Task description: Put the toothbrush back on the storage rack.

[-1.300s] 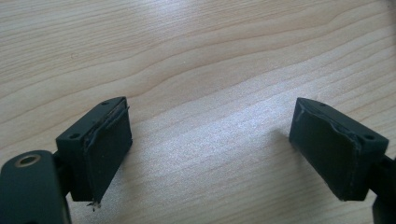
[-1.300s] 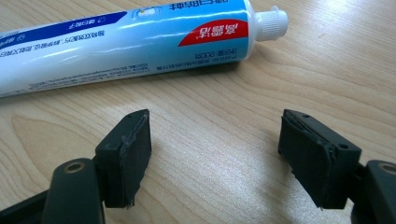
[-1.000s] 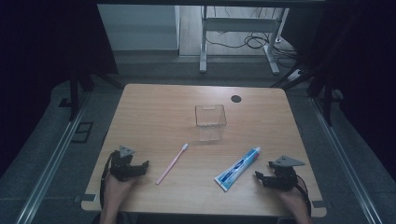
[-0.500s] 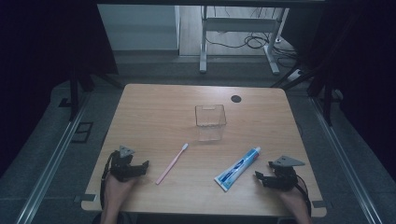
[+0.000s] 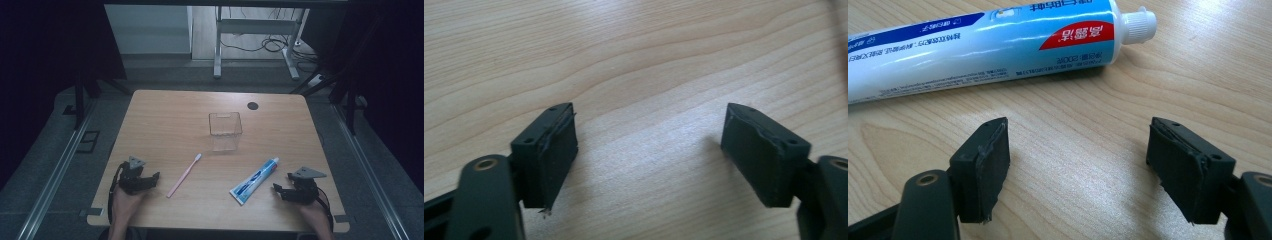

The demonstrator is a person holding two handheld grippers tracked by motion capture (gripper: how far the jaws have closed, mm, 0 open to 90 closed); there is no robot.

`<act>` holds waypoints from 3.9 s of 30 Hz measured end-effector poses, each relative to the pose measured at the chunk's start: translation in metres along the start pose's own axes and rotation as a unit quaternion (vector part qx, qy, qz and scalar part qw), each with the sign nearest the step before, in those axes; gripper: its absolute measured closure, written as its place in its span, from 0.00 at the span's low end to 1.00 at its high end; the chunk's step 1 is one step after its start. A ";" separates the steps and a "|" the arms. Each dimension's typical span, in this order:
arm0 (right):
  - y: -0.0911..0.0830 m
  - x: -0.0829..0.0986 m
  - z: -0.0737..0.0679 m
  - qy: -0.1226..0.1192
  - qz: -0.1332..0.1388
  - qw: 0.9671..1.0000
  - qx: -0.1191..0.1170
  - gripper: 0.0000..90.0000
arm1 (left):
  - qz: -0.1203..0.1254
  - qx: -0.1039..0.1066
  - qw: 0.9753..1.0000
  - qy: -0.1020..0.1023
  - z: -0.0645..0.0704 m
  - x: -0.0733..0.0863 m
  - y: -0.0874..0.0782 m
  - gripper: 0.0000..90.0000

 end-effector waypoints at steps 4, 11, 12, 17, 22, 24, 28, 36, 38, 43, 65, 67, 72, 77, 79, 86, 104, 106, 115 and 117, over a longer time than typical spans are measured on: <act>0.000 0.000 0.000 0.000 0.000 1.000 0.000 0.28 | 0.002 0.003 1.000 0.010 0.004 -0.002 -0.002 0.33; 0.000 0.000 0.000 -0.001 0.001 1.000 0.000 0.28 | 0.019 0.027 0.999 0.022 0.015 -0.010 -0.009 0.47; 0.000 0.000 0.000 -0.001 0.001 1.000 0.000 0.28 | 0.020 0.037 0.999 0.028 0.019 -0.012 -0.010 0.48; 0.000 0.000 0.000 0.000 0.000 1.000 0.000 0.28 | 0.021 0.061 0.997 0.037 0.031 -0.015 -0.010 0.56; 0.000 0.000 0.000 -0.001 0.000 1.000 0.000 0.28 | 0.018 0.083 0.995 0.044 0.041 -0.018 -0.008 0.62; 0.000 0.000 0.000 -0.001 0.000 1.000 0.000 0.28 | 0.012 0.090 0.995 0.049 0.045 -0.020 -0.006 0.62; 0.000 0.000 0.000 -0.001 0.001 1.000 0.000 0.28 | 0.003 0.103 0.993 0.059 0.054 -0.025 -0.003 0.60; 0.000 0.000 0.000 0.000 0.000 1.000 0.000 0.28 | -0.019 0.119 0.990 0.069 0.061 -0.035 0.000 0.59; 0.000 0.000 0.000 0.000 0.000 1.000 0.000 0.28 | -0.028 0.124 0.989 0.072 0.063 -0.039 0.000 0.59; 0.000 0.000 0.000 0.000 0.000 1.000 0.000 0.28 | -0.051 0.132 0.987 0.079 0.069 -0.047 0.002 0.61; 0.000 0.000 0.000 0.000 0.000 1.000 0.000 0.28 | -0.148 0.145 0.972 0.106 0.090 -0.064 0.026 0.68; 0.000 0.000 0.000 0.000 0.000 1.000 0.000 0.28 | -0.155 0.146 0.971 0.111 0.091 -0.066 0.028 0.68; 0.000 0.000 0.000 0.000 0.000 1.000 0.000 0.28 | -0.176 0.144 0.967 0.119 0.095 -0.071 0.035 0.70; 0.000 0.000 0.000 0.000 -0.001 1.000 0.000 0.28 | -0.193 0.129 0.964 0.130 0.097 -0.074 0.041 0.72; 0.000 0.000 0.000 0.000 -0.001 1.000 0.000 0.28 | -0.201 0.121 0.962 0.139 0.098 -0.074 0.043 0.73; 0.000 0.000 0.000 0.000 -0.001 1.000 -0.001 0.27 | -0.224 0.112 0.959 0.135 0.101 -0.076 0.046 0.82; 0.000 0.000 0.000 -0.001 -0.001 1.000 -0.001 0.27 | -0.205 0.140 0.960 0.133 0.101 -0.085 0.038 0.88; 0.000 0.000 0.000 -0.001 -0.001 1.000 -0.001 0.27 | -0.199 0.146 0.960 0.133 0.102 -0.087 0.036 0.88; 0.000 0.000 0.000 -0.001 -0.001 1.000 -0.001 0.27 | -0.183 0.156 0.961 0.133 0.102 -0.097 0.028 0.88; 0.000 0.000 0.000 -0.001 -0.001 1.000 -0.001 0.27 | -0.176 0.157 0.963 0.129 0.102 -0.099 0.026 0.88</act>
Point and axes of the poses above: each handheld gripper's, and its own axes: y roughly forward along the jaws, x roughly out of its underside, z roughly to its right, the point moved 5 cm from there along y, roughly forward along the jaws, and after that the axes turned 4 degrees about z, right-handed, at the moved point
